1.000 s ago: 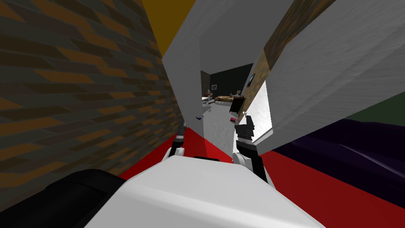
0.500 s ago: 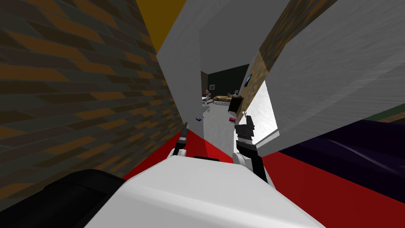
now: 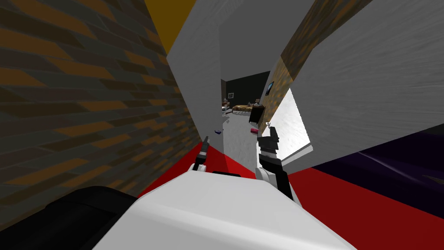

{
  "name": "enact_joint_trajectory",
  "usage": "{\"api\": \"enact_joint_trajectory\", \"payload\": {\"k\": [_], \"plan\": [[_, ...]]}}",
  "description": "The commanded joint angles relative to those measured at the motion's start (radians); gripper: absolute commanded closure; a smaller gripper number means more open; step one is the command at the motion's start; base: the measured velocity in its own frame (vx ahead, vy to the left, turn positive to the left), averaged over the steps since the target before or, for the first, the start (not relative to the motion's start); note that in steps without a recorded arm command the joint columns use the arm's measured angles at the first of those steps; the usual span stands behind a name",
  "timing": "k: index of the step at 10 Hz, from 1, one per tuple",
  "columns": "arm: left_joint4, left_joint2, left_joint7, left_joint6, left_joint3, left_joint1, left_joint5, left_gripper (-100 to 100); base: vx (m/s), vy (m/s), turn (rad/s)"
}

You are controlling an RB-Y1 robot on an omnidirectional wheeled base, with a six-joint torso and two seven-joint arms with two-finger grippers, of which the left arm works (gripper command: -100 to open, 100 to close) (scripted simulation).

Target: Push the door open

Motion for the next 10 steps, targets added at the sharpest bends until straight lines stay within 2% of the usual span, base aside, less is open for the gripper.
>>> {"api": "enact_joint_trajectory", "payload": {"k": [1,10], "plan": [[0.05,0.004,0.007,-0.015,-0.011,-0.01,0.003,-100,0.061,0.084,-0.105],[0.324,0.006,0.04,-0.081,-0.081,-0.072,0.017,-100,0.077,0.104,-0.093]]}}
